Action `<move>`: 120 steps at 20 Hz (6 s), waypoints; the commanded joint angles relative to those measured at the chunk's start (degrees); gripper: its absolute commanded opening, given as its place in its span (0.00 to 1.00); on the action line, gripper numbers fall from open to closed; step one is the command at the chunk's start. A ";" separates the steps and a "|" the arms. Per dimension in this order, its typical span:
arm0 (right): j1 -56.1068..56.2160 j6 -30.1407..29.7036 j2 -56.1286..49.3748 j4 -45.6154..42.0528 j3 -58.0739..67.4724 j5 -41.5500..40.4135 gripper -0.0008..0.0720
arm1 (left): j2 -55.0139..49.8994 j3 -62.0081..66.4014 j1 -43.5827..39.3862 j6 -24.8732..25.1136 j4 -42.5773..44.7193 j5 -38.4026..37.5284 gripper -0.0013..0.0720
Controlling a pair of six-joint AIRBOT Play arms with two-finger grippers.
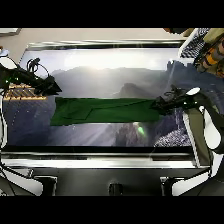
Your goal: Fold the clothes and pants, and hang the long-sleeved shirts on hangers.
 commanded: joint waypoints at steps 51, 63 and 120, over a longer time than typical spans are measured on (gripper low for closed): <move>27.06 32.00 17.09 -20.76 28.94 14.12 0.06 | 13.14 0.02 -19.10 -9.18 2.69 2.49 0.04; 42.07 39.85 2.80 -21.29 28.94 1.70 0.06 | 23.98 -0.11 -10.01 -9.20 7.15 -1.86 0.04; 0.76 9.25 0.46 11.82 9.62 0.90 0.06 | 24.11 -4.98 -10.01 -8.81 7.08 -0.81 0.04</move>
